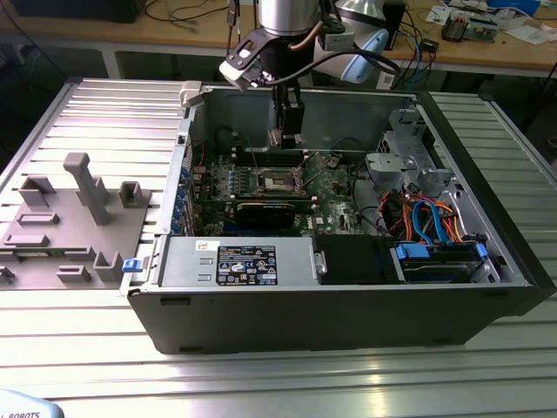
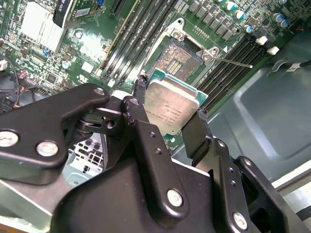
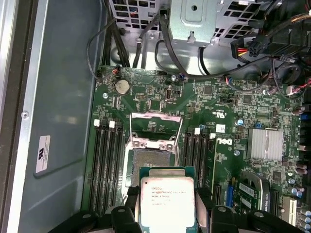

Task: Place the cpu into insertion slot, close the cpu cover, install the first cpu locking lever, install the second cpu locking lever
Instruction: 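Place the cpu into insertion slot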

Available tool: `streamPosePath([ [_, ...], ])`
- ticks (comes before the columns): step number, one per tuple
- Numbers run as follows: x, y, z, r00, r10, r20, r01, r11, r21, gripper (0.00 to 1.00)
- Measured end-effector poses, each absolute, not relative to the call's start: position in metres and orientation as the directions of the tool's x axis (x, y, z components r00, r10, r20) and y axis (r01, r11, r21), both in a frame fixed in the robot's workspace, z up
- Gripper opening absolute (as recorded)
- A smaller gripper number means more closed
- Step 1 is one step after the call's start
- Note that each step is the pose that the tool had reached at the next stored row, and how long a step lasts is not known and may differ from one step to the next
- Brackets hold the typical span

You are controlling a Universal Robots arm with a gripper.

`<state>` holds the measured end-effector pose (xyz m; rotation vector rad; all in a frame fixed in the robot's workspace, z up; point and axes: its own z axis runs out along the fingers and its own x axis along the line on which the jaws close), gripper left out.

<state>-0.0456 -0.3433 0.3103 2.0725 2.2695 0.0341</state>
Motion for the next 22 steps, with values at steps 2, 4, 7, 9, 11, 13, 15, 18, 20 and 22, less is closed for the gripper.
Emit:
streamPosePath([
  [2, -0.0456, -0.3433, 0.3103, -0.079, 0.996, -0.035, 0.995, 0.081, 0.062, 0.54],
  [4, -0.0456, -0.3433, 0.3103, -0.074, 0.997, -0.035, 0.995, 0.076, 0.062, 0.54],
  [7, -0.0455, -0.3433, 0.3103, -0.063, 0.997, -0.036, 0.996, 0.065, 0.062, 0.54],
  [9, -0.0456, -0.3433, 0.3103, -0.058, 0.998, -0.036, 0.996, 0.06, 0.062, 0.54],
  [11, -0.0456, -0.3433, 0.3102, -0.053, 0.998, -0.036, 0.997, 0.055, 0.062, 0.54],
  [13, -0.0456, -0.3433, 0.3102, -0.046, 0.998, -0.036, 0.997, 0.049, 0.062, 0.54],
  [15, -0.0456, -0.3433, 0.3101, -0.04, 0.999, -0.036, 0.997, 0.042, 0.062, 0.54],
  [18, -0.0456, -0.3433, 0.3101, -0.033, 0.999, -0.036, 0.997, 0.035, 0.062, 0.54],
  [20, -0.0456, -0.3433, 0.31, -0.027, 0.999, -0.036, 0.998, 0.029, 0.062, 0.54],
  [22, -0.0456, -0.3433, 0.31, -0.021, 0.999, -0.036, 0.998, 0.023, 0.062, 0.54],
])
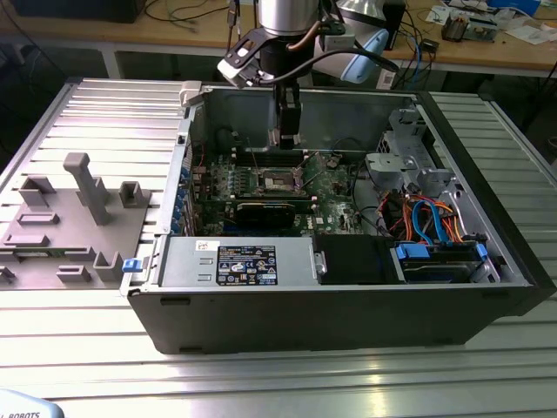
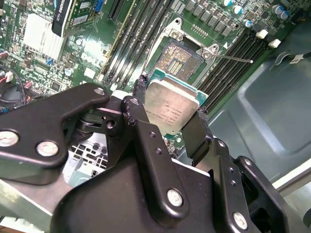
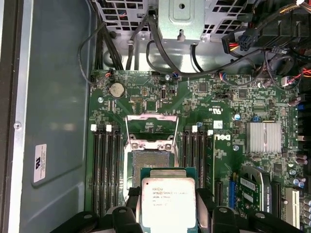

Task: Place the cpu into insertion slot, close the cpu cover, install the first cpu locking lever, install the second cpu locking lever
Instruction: 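Place the cpu into insertion slot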

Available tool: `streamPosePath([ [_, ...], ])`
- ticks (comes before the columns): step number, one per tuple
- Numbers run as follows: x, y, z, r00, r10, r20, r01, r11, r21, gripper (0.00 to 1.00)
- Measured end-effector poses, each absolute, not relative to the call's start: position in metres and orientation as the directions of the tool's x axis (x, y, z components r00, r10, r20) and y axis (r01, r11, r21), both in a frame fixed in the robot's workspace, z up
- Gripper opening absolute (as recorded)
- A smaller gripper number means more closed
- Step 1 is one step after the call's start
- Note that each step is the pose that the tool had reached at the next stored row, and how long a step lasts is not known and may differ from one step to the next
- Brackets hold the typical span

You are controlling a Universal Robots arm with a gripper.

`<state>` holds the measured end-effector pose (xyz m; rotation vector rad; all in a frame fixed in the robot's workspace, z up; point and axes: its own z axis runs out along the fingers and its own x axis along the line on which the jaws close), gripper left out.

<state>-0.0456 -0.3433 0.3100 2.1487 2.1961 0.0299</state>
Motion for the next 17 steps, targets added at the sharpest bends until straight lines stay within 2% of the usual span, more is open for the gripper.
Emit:
streamPosePath([
  [17, -0.0456, -0.3433, 0.3021, -0.02, 0.999, -0.036, 0.998, 0.023, 0.062, 0.54],
])
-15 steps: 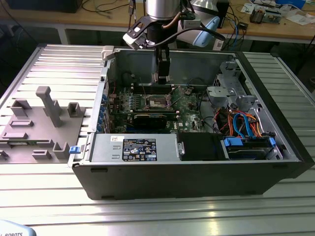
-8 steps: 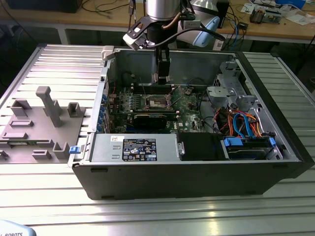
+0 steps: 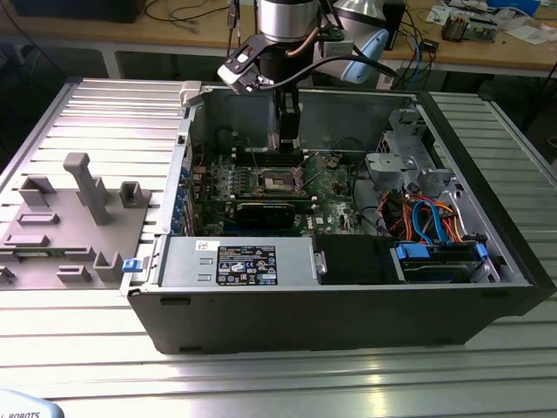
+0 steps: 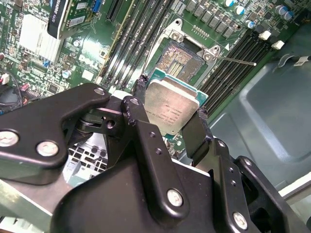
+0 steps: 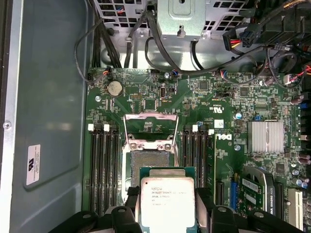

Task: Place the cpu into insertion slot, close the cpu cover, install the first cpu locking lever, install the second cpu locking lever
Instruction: 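Place the cpu into insertion slot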

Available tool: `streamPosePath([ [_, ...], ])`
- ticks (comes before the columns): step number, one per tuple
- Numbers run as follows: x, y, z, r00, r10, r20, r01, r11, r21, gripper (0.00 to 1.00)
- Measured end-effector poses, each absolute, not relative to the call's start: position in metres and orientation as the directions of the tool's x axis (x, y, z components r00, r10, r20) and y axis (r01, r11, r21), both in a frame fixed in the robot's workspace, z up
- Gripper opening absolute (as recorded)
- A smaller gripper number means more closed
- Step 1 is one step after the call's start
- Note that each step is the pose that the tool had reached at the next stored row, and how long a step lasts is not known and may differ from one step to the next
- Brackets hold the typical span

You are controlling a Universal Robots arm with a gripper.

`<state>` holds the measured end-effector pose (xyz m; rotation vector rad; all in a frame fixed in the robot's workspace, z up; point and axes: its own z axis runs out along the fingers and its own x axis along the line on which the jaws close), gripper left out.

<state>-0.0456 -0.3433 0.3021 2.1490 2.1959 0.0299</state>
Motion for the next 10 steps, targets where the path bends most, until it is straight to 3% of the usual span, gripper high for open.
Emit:
streamPosePath([
  [10, -0.0456, -0.3433, 0.3003, -0.02, 0.999, -0.036, 0.998, 0.023, 0.062, 0.54],
])
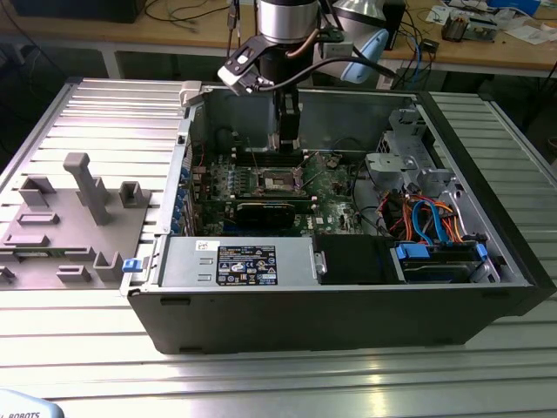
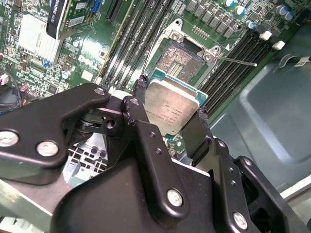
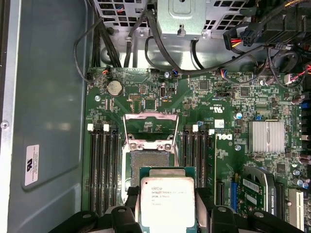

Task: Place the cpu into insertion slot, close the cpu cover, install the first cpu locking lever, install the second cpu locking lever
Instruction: 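Place the cpu into insertion slot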

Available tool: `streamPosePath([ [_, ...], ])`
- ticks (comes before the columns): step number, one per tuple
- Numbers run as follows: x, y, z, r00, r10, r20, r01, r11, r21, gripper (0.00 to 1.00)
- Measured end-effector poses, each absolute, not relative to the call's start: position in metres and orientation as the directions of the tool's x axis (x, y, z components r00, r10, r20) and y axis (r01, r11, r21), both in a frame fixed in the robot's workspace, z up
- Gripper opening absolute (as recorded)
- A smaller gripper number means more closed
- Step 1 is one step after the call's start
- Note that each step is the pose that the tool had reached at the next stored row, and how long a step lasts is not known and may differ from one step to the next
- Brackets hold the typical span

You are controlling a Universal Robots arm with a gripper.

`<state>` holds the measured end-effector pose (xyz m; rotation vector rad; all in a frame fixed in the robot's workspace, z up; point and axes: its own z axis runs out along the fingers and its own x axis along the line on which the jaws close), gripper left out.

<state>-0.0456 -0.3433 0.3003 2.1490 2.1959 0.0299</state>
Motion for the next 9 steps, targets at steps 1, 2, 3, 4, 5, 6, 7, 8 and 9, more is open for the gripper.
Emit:
streamPosePath([
  [1, -0.0456, -0.3433, 0.3002, -0.02, 0.999, -0.036, 0.998, 0.023, 0.062, 0.54],
  [2, -0.0456, -0.3433, 0.2999, -0.02, 0.999, -0.036, 0.998, 0.023, 0.062, 0.54],
  [3, -0.0456, -0.3433, 0.2997, -0.02, 0.999, -0.036, 0.998, 0.023, 0.062, 0.54],
  [4, -0.0455, -0.3433, 0.2995, -0.02, 0.999, -0.036, 0.998, 0.023, 0.062, 0.54],
  [5, -0.0456, -0.3433, 0.2994, -0.02, 0.999, -0.036, 0.998, 0.023, 0.062, 0.54],
  [6, -0.0456, -0.3433, 0.2992, -0.02, 0.999, -0.036, 0.998, 0.023, 0.062, 0.54],
  [7, -0.0455, -0.3433, 0.299, -0.02, 0.999, -0.036, 0.998, 0.023, 0.062, 0.54],
  [8, -0.0456, -0.3433, 0.2988, -0.02, 0.999, -0.036, 0.998, 0.023, 0.062, 0.54],
  [9, -0.0456, -0.3433, 0.2986, -0.021, 0.999, -0.036, 0.998, 0.023, 0.062, 0.54],
])
